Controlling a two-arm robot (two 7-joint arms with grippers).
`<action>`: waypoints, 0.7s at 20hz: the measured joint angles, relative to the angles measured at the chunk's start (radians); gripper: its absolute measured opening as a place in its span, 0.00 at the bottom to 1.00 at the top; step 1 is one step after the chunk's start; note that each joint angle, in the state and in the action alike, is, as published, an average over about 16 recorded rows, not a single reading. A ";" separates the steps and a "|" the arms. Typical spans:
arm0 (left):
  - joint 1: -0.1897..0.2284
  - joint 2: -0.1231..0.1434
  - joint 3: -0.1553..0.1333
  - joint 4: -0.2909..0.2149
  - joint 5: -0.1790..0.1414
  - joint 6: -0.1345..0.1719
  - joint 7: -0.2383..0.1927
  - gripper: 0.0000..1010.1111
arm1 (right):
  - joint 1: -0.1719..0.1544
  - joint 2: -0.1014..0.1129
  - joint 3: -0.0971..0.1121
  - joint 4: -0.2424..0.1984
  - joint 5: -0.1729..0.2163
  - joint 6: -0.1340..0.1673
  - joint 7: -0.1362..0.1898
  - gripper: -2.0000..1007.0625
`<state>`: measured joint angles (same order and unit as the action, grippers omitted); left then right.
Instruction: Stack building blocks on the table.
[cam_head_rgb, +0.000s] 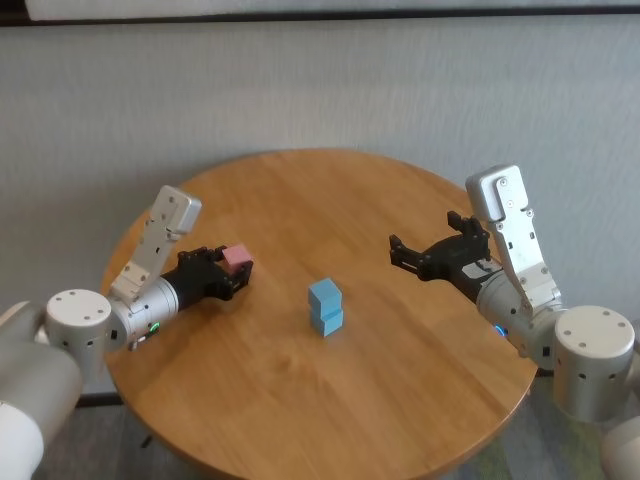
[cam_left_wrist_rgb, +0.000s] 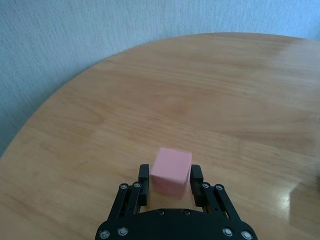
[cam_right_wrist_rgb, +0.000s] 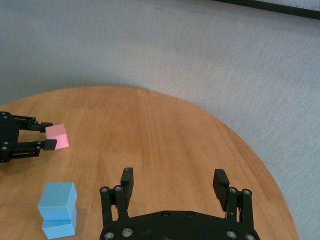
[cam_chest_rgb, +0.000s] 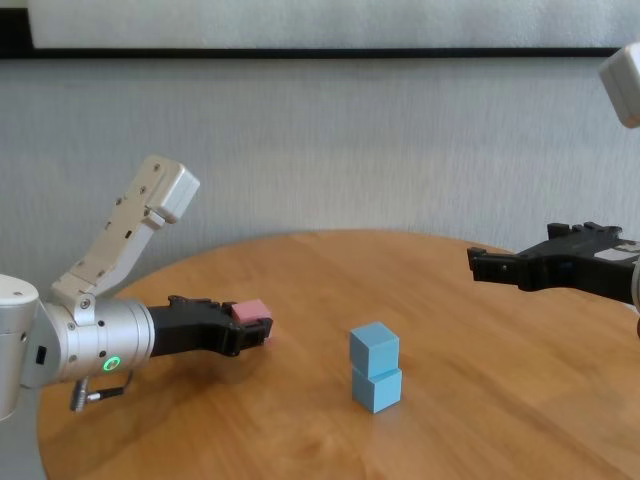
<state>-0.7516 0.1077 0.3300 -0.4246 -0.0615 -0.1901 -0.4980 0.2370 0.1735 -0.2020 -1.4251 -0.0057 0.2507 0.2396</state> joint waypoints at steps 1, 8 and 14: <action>0.003 0.001 -0.001 -0.007 0.000 0.003 0.001 0.55 | 0.000 0.000 0.000 0.000 0.000 0.000 0.000 1.00; 0.035 0.015 -0.002 -0.074 0.003 0.033 0.015 0.42 | 0.000 0.000 0.000 0.000 0.000 0.000 0.000 1.00; 0.072 0.033 -0.003 -0.154 0.002 0.070 0.032 0.38 | 0.000 0.000 0.000 0.000 0.000 0.000 0.000 1.00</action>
<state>-0.6794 0.1403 0.3271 -0.5786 -0.0599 -0.1201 -0.4662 0.2370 0.1736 -0.2020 -1.4251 -0.0057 0.2507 0.2396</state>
